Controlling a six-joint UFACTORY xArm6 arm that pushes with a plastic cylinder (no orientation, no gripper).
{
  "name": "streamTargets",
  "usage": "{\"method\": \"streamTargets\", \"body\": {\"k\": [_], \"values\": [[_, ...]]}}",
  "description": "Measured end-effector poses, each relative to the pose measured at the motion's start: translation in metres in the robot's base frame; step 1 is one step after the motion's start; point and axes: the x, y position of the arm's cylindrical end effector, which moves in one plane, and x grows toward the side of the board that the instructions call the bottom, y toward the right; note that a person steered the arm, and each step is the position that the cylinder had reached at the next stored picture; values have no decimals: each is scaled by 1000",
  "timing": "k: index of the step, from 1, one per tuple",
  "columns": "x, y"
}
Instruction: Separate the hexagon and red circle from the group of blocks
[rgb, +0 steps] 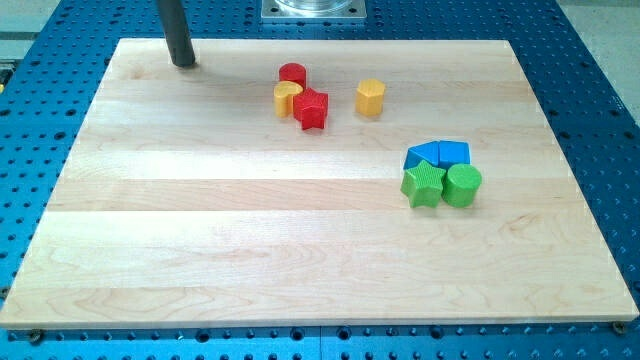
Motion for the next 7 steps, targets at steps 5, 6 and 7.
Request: {"method": "streamTargets", "body": {"k": [5, 6, 7], "values": [[78, 188], [41, 227], [32, 322]]}}
